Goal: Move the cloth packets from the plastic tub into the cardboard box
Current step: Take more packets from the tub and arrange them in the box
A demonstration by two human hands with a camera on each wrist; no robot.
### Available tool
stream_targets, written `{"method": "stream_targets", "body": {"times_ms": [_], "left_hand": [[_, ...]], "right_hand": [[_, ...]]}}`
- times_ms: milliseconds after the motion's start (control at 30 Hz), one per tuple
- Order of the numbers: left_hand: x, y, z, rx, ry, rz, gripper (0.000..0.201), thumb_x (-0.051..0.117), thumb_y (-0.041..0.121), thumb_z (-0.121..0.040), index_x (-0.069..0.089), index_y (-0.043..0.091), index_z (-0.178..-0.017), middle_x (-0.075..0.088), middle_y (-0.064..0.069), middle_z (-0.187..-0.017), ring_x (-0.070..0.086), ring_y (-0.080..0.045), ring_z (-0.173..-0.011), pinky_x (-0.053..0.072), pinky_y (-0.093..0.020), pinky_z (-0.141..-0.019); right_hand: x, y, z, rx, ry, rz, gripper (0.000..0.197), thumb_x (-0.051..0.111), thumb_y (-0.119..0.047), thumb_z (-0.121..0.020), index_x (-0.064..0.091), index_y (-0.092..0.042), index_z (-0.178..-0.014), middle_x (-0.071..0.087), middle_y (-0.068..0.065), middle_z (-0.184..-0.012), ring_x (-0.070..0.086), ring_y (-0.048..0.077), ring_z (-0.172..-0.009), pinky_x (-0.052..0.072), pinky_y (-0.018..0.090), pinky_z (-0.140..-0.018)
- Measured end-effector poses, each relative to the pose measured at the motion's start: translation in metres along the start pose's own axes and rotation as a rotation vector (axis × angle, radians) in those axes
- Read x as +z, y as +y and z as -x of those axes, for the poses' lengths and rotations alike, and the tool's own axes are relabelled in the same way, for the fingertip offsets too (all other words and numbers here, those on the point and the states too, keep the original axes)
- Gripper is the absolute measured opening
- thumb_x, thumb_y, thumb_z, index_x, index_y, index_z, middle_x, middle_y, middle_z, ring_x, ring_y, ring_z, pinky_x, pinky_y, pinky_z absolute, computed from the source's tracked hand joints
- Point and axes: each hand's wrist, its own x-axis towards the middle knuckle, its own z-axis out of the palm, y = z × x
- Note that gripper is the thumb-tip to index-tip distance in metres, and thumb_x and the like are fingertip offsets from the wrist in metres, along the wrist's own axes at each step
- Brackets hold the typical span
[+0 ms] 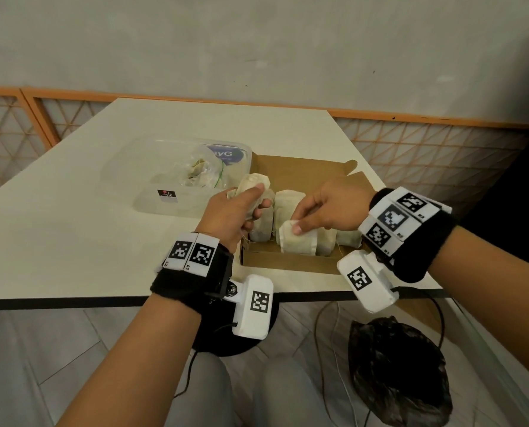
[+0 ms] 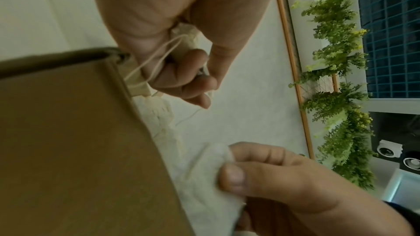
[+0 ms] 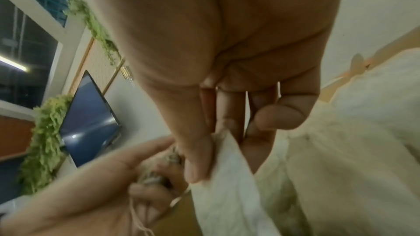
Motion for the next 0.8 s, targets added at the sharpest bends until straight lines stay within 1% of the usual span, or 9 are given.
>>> {"method": "stream_targets", "body": {"times_ms": [67, 100, 233, 300, 433, 533, 667, 733, 800], "left_hand": [[0.000, -0.001, -0.001, 0.001, 0.003, -0.005, 0.011, 0.060, 0.024, -0.092, 0.060, 0.014, -0.096, 0.065, 0.000, -0.072, 0.047, -0.003, -0.049, 0.031, -0.013, -0.038], [0.000, -0.001, -0.001, 0.001, 0.000, -0.001, 0.012, 0.060, 0.024, -0.092, 0.060, 0.013, -0.097, 0.066, 0.000, -0.072, 0.048, -0.003, -0.049, 0.031, -0.013, -0.039], [-0.001, 0.001, 0.000, -0.021, -0.052, 0.029, 0.014, 0.057, 0.020, -0.094, 0.060, 0.010, -0.102, 0.067, -0.005, -0.077, 0.054, -0.003, -0.051, 0.035, -0.012, -0.040], [-0.001, 0.002, 0.001, -0.051, -0.096, 0.040, 0.017, 0.053, 0.017, -0.095, 0.060, 0.007, -0.107, 0.068, -0.008, -0.083, 0.057, -0.006, -0.057, 0.037, -0.012, -0.041], [0.002, 0.003, 0.002, -0.101, -0.211, 0.057, 0.022, 0.050, 0.013, -0.097, 0.058, 0.002, -0.114, 0.069, -0.011, -0.090, 0.062, -0.004, -0.058, 0.038, -0.011, -0.041], [0.007, 0.003, 0.002, -0.113, -0.234, 0.028, 0.025, 0.051, 0.017, -0.097, 0.058, 0.004, -0.117, 0.070, -0.010, -0.090, 0.063, -0.004, -0.058, 0.037, -0.011, -0.041], [0.015, 0.001, 0.002, -0.116, -0.218, -0.021, 0.029, 0.053, 0.023, -0.096, 0.058, 0.006, -0.120, 0.070, -0.009, -0.094, 0.065, -0.004, -0.061, 0.035, -0.011, -0.039], [0.016, 0.001, 0.002, -0.106, -0.204, -0.033, 0.031, 0.054, 0.024, -0.096, 0.058, 0.005, -0.120, 0.070, -0.010, -0.095, 0.065, -0.005, -0.063, 0.034, -0.011, -0.039], [0.016, 0.002, 0.003, -0.100, -0.196, -0.042, 0.033, 0.054, 0.026, -0.096, 0.057, 0.005, -0.121, 0.070, -0.009, -0.094, 0.065, -0.006, -0.063, 0.033, -0.011, -0.038]], "right_hand": [[0.007, 0.003, -0.011, 0.045, 0.040, 0.080, 0.020, 0.073, -0.027, -0.077, 0.073, -0.020, -0.095, 0.065, -0.008, -0.089, 0.055, 0.008, -0.087, 0.043, 0.019, -0.085], [0.010, 0.006, -0.017, 0.071, 0.056, 0.100, 0.022, 0.073, -0.026, -0.077, 0.073, -0.018, -0.098, 0.064, -0.006, -0.090, 0.054, 0.009, -0.088, 0.042, 0.022, -0.084], [0.015, 0.013, -0.031, 0.119, 0.090, 0.059, 0.024, 0.072, -0.021, -0.079, 0.072, -0.013, -0.101, 0.066, 0.002, -0.096, 0.052, 0.011, -0.087, 0.038, 0.023, -0.079], [0.012, 0.014, -0.031, 0.117, 0.104, 0.064, 0.022, 0.070, -0.023, -0.080, 0.072, -0.014, -0.100, 0.066, -0.001, -0.089, 0.054, 0.010, -0.082, 0.039, 0.024, -0.078], [0.000, 0.012, -0.023, 0.060, 0.363, -0.163, 0.023, 0.061, -0.031, -0.086, 0.069, -0.012, -0.097, 0.070, 0.002, -0.089, 0.065, 0.017, -0.086, 0.051, 0.032, -0.082], [-0.003, 0.008, -0.018, 0.075, 0.335, -0.435, 0.027, 0.061, -0.040, -0.085, 0.068, -0.016, -0.094, 0.070, -0.001, -0.089, 0.065, 0.011, -0.081, 0.050, 0.026, -0.073], [-0.006, 0.010, -0.013, 0.056, 0.280, -0.655, 0.020, 0.070, -0.028, -0.080, 0.070, -0.010, -0.088, 0.065, 0.002, -0.077, 0.059, 0.008, -0.067, 0.043, 0.019, -0.058], [-0.010, 0.012, -0.011, 0.048, 0.266, -0.664, 0.030, 0.071, -0.035, -0.076, 0.071, -0.008, -0.089, 0.067, 0.004, -0.078, 0.059, 0.009, -0.068, 0.044, 0.020, -0.059], [-0.010, 0.013, -0.009, 0.030, 0.253, -0.594, 0.019, 0.072, -0.030, -0.076, 0.072, -0.013, -0.084, 0.070, 0.000, -0.074, 0.061, 0.006, -0.067, 0.045, 0.019, -0.060]]}}
